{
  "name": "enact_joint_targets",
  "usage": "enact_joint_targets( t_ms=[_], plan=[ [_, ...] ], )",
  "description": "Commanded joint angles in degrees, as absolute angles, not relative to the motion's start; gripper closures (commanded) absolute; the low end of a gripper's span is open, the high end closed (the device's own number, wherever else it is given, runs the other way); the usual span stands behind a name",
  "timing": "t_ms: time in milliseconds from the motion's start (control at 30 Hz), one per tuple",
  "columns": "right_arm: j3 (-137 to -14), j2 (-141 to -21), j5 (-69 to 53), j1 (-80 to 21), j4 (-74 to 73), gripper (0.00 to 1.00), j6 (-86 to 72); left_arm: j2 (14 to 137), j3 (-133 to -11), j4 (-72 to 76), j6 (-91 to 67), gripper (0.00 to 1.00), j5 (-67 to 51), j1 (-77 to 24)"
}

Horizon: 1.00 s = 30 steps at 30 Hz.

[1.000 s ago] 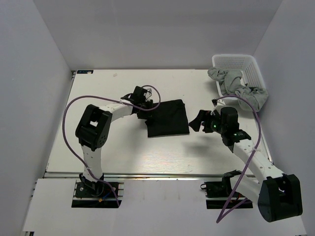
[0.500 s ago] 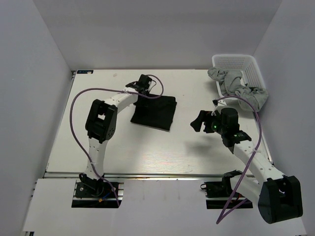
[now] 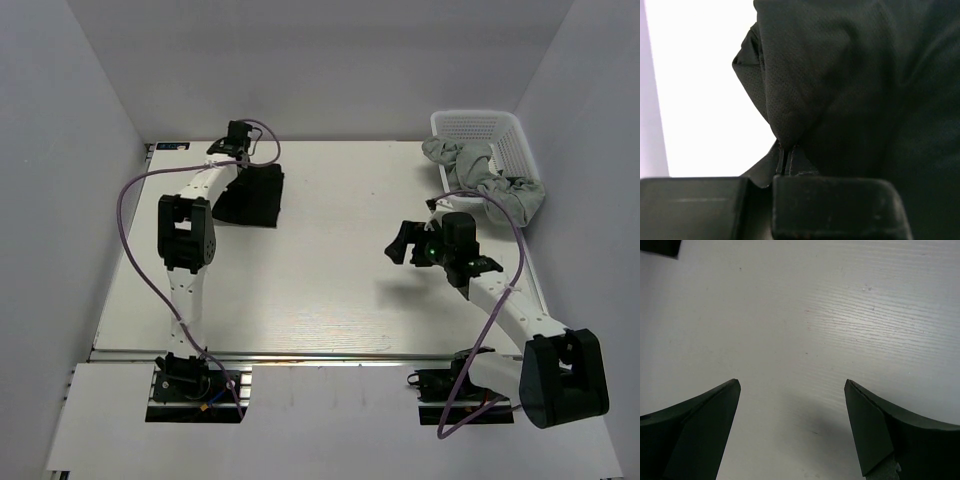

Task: Fold and stack the t-shirts
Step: Put the neatly folded tshirt into the corner of the board with the left arm

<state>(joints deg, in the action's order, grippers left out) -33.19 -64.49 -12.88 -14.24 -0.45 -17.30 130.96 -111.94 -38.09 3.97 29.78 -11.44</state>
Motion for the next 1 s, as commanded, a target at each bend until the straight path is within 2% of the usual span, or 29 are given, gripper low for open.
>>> enact_joint_targets(
  t_ms=[0, 200, 500, 633, 967],
  plan=[
    [-36.65, -66.61, -11.78, -13.89, 1.75, 0.10, -16.70, 133.92, -120.11, -36.30, 8.87, 1.00, 32.87, -7.49],
    [-39.81, -72.50, -14.15, -13.80, 2.90, 0.10, -17.58, 140.10, -134.29, -41.04, 14.14, 1.00, 26.73, -3.08],
    [-42.63, -77.08, -18.11, -13.80, 3.25, 0.10, -18.37, 140.01, -138.78, -39.20, 18.79, 1.00, 18.82, 2.19],
    [-43.06, -76.47, -17.93, -13.80, 2.81, 0.10, -18.37, 138.16, -134.83, -33.76, 24.25, 1.00, 20.56, 2.20],
    [-42.36, -76.55, -18.46, -13.80, 3.51, 0.10, -20.39, 140.36, -138.34, -34.63, 24.79, 1.00, 22.85, 3.42]
  ],
)
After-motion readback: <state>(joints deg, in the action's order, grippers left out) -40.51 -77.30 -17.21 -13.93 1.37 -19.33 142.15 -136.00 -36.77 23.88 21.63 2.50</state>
